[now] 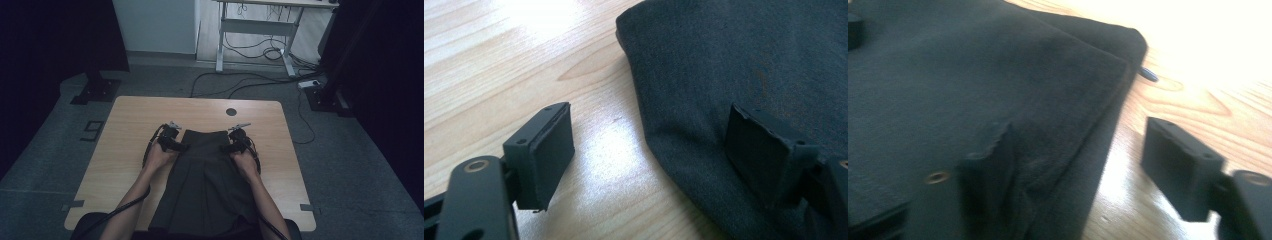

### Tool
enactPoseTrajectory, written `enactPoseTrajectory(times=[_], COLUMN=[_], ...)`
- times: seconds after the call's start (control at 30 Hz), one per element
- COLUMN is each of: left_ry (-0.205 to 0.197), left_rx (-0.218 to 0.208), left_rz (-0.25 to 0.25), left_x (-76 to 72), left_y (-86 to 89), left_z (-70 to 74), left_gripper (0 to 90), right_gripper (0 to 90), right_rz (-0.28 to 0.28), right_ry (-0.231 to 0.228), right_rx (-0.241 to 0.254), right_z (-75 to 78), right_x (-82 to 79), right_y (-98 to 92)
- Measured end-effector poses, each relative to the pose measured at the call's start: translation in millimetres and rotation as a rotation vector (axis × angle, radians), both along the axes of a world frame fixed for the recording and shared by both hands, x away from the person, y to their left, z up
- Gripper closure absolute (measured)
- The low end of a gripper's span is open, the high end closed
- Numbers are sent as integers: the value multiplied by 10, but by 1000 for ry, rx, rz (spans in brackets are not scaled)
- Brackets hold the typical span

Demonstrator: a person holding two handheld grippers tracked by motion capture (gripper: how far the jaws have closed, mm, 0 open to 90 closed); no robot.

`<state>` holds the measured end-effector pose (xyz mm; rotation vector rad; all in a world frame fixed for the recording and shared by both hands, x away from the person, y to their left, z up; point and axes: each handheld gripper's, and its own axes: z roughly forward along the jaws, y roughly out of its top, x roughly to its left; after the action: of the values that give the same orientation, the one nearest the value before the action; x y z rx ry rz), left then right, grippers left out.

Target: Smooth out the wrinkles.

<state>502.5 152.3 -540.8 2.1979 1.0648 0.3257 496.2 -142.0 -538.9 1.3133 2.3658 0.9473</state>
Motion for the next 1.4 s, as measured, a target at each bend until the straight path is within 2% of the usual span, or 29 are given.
enactPoseTrajectory(times=[0.07, 0.2, 0.33, 0.4, 0.43, 0.47, 0.53, 0.63, 0.77, 0.93, 1.07, 1.17, 1.27, 1.3, 1.4], left_ry=[2, 27, 58, 73, 62, 49, 32, 5, -55, -119, -186, -257, -340, -367, -422], left_rx=[-6, -14, -35, -40, -30, -13, 5, -12, -14, -48, -64, -75, -117, -115, -95], left_rz=[-15, -38, -49, -69, -81, -87, -95, -104, -108, -102, -99, -98, -95, -100, -124], left_x=[-7, -14, -11, -7, -17, -26, -29, -7, 28, 98, 134, 127, 42, -8, -186], left_y=[-15, -48, -66, -70, -79, -94, -105, -91, -98, -79, -55, -38, 0, 6, 32], left_z=[11, 43, 60, 72, 81, 93, 129, 219, 386, 643, 934, 1214, 1471, 1520, 1538], left_gripper=[275, 432, 594, 684, 756, 792, 832, 853, 855, 856, 856, 856, 857, 856, 855], right_gripper=[463, 584, 758, 773, 777, 780, 783, 785, 785, 787, 788, 789, 790, 789, 789], right_rz=[27, 28, 40, 46, 49, 56, 58, 61, 59, 51, 53, 55, 60, 64, 91], right_ry=[5, 22, 55, 51, 43, 37, 31, 28, 2, -47, -97, -155, -233, -259, -311], right_rx=[14, 25, 65, 46, 29, 17, 15, 37, 70, 76, 90, 92, 112, 119, 117], right_z=[12, 28, 35, 50, 60, 69, 86, 137, 261, 487, 755, 1009, 1286, 1359, 1457], right_x=[-7, -19, -29, -42, -50, -55, -62, -58, -31, 27, 64, 69, 23, -13, -169], right_y=[12, 32, 34, 64, 81, 89, 92, 64, 21, 8, -2, 4, -10, -16, -23])
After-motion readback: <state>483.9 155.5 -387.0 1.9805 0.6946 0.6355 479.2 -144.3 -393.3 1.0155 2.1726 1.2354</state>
